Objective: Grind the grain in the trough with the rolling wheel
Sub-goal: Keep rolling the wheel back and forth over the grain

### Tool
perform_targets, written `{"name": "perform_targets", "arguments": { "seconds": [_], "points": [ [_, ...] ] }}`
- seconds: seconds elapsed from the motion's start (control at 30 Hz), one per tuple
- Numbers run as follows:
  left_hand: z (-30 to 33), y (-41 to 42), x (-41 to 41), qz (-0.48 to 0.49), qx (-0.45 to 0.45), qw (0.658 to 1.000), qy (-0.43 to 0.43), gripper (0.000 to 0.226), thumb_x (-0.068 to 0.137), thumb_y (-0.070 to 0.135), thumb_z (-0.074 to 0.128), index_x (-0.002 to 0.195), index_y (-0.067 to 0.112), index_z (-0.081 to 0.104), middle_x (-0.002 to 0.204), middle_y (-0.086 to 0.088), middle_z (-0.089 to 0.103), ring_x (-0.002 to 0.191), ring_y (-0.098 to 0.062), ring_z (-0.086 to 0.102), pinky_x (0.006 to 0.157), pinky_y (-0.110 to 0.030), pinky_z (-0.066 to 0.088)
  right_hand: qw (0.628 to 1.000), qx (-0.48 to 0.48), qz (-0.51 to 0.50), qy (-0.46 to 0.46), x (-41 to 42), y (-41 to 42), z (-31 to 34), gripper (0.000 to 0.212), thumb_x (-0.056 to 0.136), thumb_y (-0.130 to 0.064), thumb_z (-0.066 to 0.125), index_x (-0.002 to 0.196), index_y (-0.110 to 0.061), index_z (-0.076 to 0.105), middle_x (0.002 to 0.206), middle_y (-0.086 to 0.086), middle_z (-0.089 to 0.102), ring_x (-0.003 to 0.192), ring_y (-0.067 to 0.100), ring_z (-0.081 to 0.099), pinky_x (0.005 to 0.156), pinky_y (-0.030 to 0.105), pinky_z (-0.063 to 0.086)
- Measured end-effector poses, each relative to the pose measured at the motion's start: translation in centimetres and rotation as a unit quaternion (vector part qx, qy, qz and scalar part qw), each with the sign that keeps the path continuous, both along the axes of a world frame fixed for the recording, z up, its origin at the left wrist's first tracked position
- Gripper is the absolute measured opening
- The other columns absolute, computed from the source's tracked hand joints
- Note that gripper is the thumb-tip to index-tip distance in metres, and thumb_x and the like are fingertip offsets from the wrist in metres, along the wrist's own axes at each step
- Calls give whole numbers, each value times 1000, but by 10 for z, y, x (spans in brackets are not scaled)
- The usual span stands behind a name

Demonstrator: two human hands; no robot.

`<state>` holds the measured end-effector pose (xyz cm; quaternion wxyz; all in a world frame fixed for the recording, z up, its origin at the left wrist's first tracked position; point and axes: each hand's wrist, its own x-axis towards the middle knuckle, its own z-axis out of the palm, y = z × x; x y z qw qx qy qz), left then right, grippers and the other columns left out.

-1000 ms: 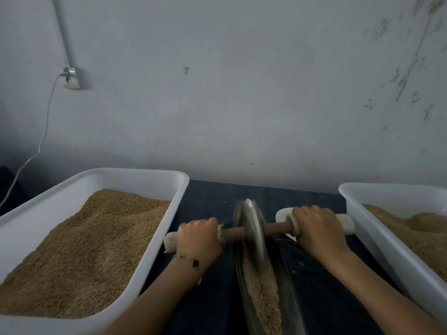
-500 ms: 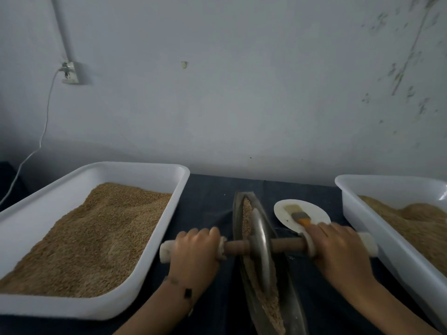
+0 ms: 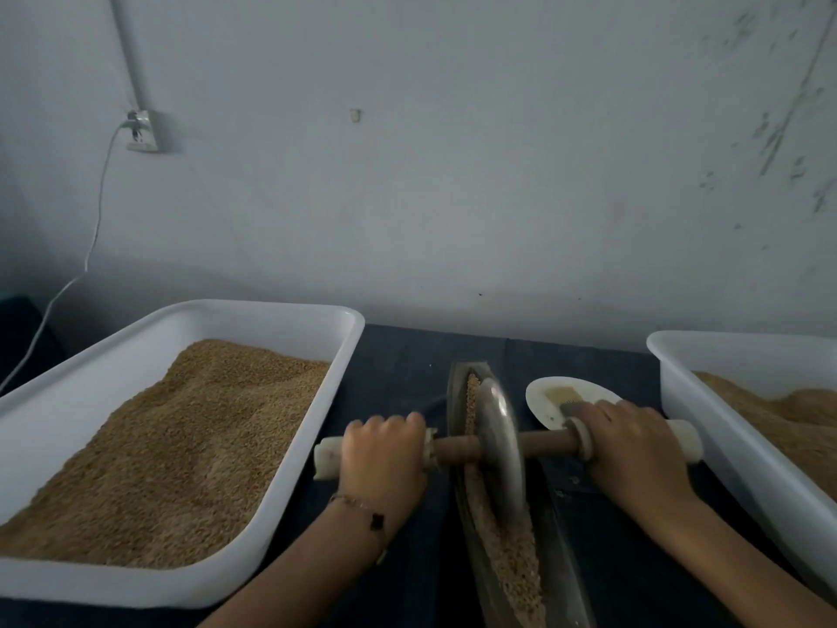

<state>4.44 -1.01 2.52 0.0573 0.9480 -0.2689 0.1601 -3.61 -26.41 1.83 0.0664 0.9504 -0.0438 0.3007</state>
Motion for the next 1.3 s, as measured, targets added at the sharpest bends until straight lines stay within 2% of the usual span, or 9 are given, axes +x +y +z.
{"name": "perform_targets", "arguments": {
  "seconds": [0.1,0.3,0.5,0.57,0.73,0.87,1.0,1.13,1.3],
  "points": [
    [10,-21,25,31,11,998,-55,11,89,31,56,92,22,50,91,4,61,85,-16,58,77,-31,40,997,29,-47,50,37,-11,0,7,78,-19,64,77,-21,58,75,-4,62,69,19,54,61,32,33],
    [27,-41,54,66,46,994,-80,9,89,29,56,88,21,51,90,2,63,87,-20,59,72,-32,33,994,47,-69,66,64,-22,2,23,75,-8,61,72,-22,43,68,-5,51,59,16,41,55,30,26],
    [23,-27,23,19,50,996,-65,15,89,31,58,98,21,51,99,2,61,93,-18,57,82,-32,40,996,52,-52,55,19,-5,-2,10,76,-18,68,81,-22,60,75,-4,62,64,17,52,58,31,36],
    [16,-14,0,8,56,997,-43,20,88,33,59,103,22,51,104,2,60,96,-18,57,86,-33,41,995,41,-50,77,-7,0,-8,35,69,-25,75,102,-23,64,81,-4,64,70,17,59,62,31,41],
    [24,12,-57,-76,32,989,-123,41,24,24,88,44,21,52,42,3,47,37,-17,48,40,-25,38,969,71,-53,233,-54,-1,-10,24,94,-48,40,118,-46,38,120,-19,51,106,1,47,84,18,34],
    [20,18,-69,-73,37,979,-185,36,31,14,80,39,21,46,37,4,39,31,-15,41,35,-22,34,920,100,-53,374,-69,-5,2,37,101,-48,24,136,-37,28,143,-17,35,128,2,36,105,19,27],
    [14,14,-49,-95,13,992,-84,44,18,31,84,45,23,50,40,4,46,34,-14,48,38,-21,34,958,22,-65,278,-60,6,18,11,95,-44,39,101,-50,31,110,-21,47,109,3,48,81,20,33],
    [9,4,-6,-31,29,999,-20,18,82,36,58,83,30,41,90,9,61,83,-13,59,67,-27,31,984,5,-76,162,-19,3,10,20,84,-30,52,102,-39,50,97,-12,58,93,14,56,70,28,35],
    [5,-17,48,39,-44,997,41,10,90,33,49,85,26,46,93,6,62,82,-14,57,72,-28,38,996,-41,-43,67,49,-4,33,25,56,-7,75,68,-18,56,64,0,60,60,24,56,55,29,27]
  ]
}}
